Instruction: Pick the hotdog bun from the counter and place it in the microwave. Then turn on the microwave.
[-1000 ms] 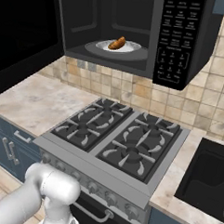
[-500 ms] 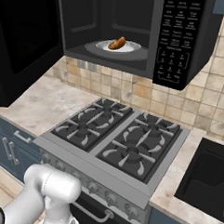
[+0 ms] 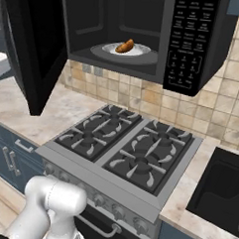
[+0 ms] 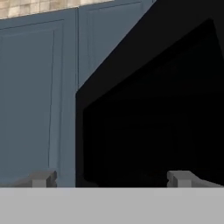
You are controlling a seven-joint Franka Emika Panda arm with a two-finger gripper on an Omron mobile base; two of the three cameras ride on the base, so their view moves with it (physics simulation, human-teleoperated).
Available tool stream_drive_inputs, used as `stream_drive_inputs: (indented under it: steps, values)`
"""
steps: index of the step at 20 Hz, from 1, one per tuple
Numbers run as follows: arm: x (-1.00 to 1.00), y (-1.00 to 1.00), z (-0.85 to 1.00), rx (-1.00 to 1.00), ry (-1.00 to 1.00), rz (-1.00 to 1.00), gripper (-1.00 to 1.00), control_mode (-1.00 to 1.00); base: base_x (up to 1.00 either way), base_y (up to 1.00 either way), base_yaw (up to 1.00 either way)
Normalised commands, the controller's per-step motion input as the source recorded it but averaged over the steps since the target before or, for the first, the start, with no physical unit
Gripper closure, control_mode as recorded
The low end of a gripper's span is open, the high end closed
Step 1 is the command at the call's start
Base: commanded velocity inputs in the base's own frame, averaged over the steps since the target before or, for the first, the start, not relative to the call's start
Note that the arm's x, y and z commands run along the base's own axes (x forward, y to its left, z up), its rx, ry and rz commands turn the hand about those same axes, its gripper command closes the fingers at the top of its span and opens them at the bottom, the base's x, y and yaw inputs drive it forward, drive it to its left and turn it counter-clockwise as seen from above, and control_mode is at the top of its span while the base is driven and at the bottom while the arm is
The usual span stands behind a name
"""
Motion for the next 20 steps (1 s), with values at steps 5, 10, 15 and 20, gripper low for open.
stream_drive_inputs:
  steps: [5, 10, 15, 20]
  values:
    - [0.0, -0.72, 0.0, 0.0, -0.05, 0.0, -1.0, -1.0, 0.0, 0.0, 0.0]
    - [0.0, -0.67, 0.0, 0.0, -0.05, 0.0, -1.0, -1.0, 0.0, 0.0, 0.0]
    - [0.13, -0.56, 0.0, 0.0, -0.04, 0.0, -1.0, -1.0, 0.0, 0.0, 0.0]
    - [0.27, -0.48, 0.0, 0.0, -0.03, 0.0, -1.0, -1.0, 0.0, 0.0, 0.0]
